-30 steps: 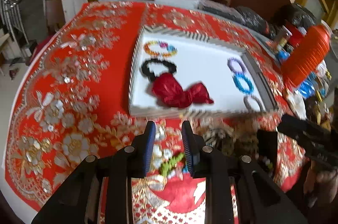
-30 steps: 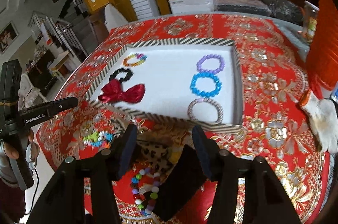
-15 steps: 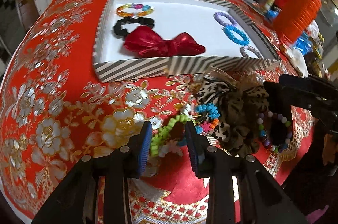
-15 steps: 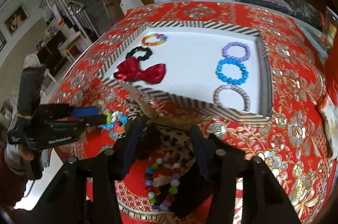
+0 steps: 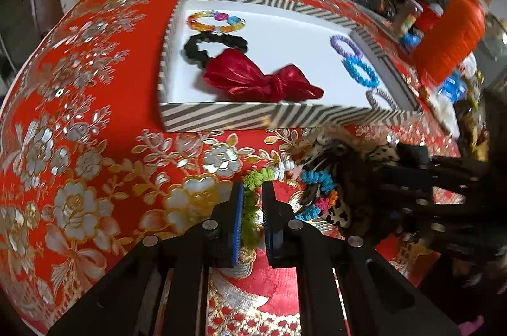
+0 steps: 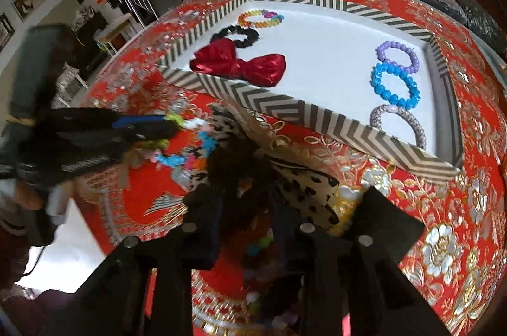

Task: Organize jewelry
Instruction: 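Carry the green bracelet over the tray with the left tool while the right tool carries the leopard scrunchie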

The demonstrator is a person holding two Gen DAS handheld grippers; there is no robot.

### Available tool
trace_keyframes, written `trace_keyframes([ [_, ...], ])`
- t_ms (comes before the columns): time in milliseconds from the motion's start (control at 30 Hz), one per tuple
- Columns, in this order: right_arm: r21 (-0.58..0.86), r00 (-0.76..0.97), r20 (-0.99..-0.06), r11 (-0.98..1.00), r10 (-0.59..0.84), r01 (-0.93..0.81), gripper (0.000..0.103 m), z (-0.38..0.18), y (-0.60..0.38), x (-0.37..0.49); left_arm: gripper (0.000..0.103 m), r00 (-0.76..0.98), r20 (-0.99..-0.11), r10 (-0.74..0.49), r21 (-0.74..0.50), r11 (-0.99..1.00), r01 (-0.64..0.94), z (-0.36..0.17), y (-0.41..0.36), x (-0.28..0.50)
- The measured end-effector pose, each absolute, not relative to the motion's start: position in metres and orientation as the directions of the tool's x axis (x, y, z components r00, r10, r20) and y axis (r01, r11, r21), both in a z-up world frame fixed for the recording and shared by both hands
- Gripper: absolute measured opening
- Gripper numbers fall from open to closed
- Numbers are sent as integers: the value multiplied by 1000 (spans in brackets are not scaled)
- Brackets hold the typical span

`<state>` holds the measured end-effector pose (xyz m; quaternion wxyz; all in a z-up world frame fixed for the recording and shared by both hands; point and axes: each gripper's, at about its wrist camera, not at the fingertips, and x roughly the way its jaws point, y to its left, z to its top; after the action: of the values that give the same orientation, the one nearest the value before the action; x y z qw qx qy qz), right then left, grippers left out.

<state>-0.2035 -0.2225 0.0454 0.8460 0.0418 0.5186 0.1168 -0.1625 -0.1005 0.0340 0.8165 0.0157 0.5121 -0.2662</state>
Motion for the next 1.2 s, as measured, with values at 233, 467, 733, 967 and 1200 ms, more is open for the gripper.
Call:
trace_keyframes([
  [233, 204, 459, -850, 965, 259, -167, 12, 42, -218, -200, 1, 382, -805, -453, -269, 854, 445, 66, -88, -165],
  [467, 269, 549, -772, 947, 320, -174, 11, 88, -236, -213, 1, 441, -765, -469, -260, 852, 455, 103, -85, -165],
  [733, 268, 621, -724, 952, 299, -145, 11, 126, -260, -212, 1, 514, -724, -460, -215, 858, 466, 142, -92, -152],
  [967, 275, 667, -697, 957, 262, -89, 11, 140, -286, -208, 1, 547, -714, -436, -160, 863, 480, 155, -111, -139],
  [1200, 272, 688, -689, 961, 228, -46, 11, 145, -301, -202, 1, 555, -717, -421, -121, 860, 495, 155, -131, -131],
])
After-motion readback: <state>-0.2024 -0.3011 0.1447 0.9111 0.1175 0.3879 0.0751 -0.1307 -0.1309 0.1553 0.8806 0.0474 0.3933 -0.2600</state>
